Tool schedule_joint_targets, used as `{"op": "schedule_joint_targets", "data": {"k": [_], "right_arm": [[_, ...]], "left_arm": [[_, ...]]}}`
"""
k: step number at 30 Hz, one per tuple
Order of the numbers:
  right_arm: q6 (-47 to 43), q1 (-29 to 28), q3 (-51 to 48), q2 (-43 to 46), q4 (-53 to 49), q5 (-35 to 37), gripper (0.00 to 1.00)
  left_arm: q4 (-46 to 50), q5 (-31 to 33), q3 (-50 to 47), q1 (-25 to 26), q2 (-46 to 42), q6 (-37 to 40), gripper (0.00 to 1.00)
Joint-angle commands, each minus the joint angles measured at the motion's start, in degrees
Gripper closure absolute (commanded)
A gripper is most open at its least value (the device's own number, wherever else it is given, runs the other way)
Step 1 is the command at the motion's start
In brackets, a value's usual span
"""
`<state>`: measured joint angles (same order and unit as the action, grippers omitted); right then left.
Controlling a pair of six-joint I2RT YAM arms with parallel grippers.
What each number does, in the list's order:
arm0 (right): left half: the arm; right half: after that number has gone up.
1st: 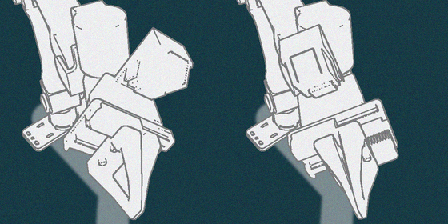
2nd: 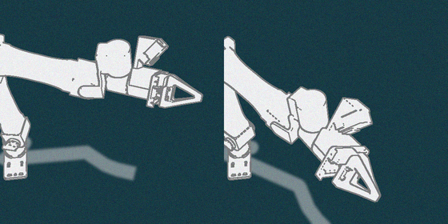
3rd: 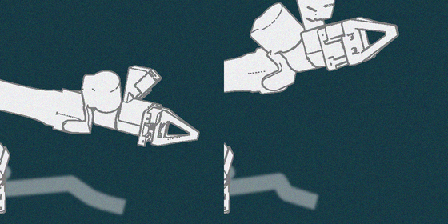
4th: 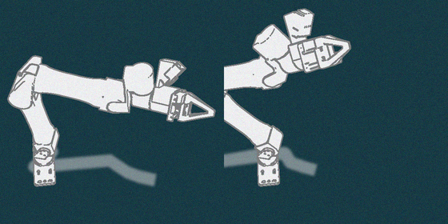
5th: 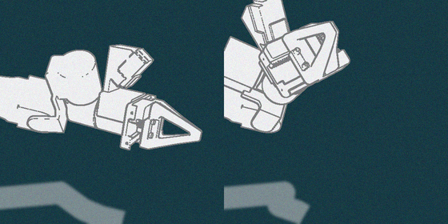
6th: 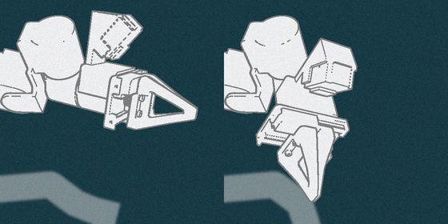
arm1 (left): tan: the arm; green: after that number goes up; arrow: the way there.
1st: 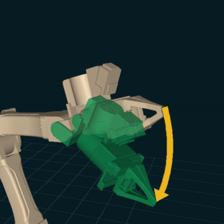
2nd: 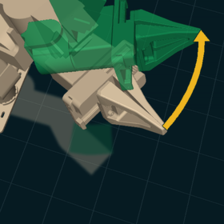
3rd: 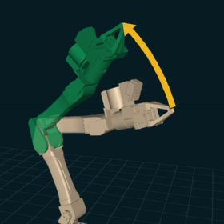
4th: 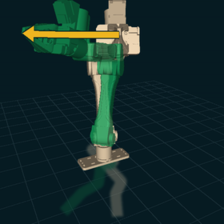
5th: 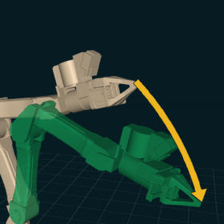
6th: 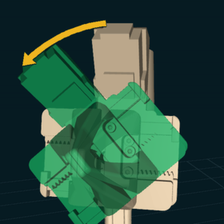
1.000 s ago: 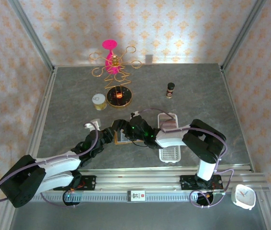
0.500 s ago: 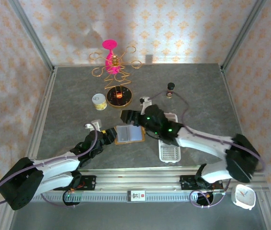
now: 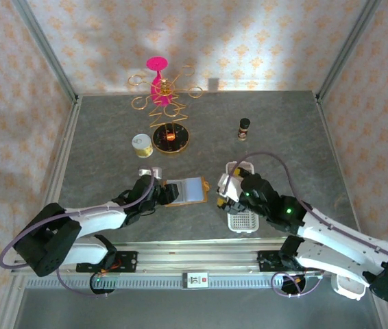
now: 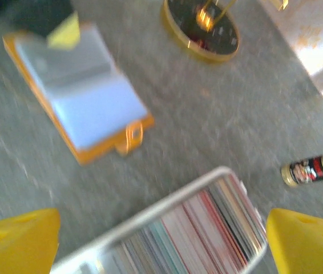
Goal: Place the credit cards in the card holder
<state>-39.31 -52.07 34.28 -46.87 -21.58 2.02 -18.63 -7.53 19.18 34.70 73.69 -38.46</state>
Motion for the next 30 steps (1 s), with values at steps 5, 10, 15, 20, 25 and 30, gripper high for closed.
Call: {"op": "schedule_joint_targets", "data": {"k": [5,10,15,20,25,30], "right_arm": [[-12.9,2.1,-4.3,-0.4,-5.5,5.7,0.07],[-20.6,4.5,-9.2,-2.5,-0.4,13.1,0.06],[-23.7,5.5,-10.3,-4.2,7.3,15.5,0.05],[-25.1,5.6,-8.7,-8.1,7.4,13.6,0.07],[-26.9,5.6,-8.8,-9.5,10.0,11.4,0.08],[-28.4,5.6,-8.5,-10.2,10.6,9.7,0.08]], "left_arm": [[4.9,5.0,0.8,-0.8,0.8,1.7,0.34],[2.6,3.0,0.2,-0.9,2.1,2.2,0.34],[1.3,0.6,0.4,-0.9,3.5,2.4,0.36],[1.4,-0.4,0.7,-0.8,4.3,2.6,0.38],[1.0,-1.5,0.8,-0.9,4.9,2.8,0.40],[0.6,-3.1,1.0,-0.9,5.8,3.2,0.43]]}}
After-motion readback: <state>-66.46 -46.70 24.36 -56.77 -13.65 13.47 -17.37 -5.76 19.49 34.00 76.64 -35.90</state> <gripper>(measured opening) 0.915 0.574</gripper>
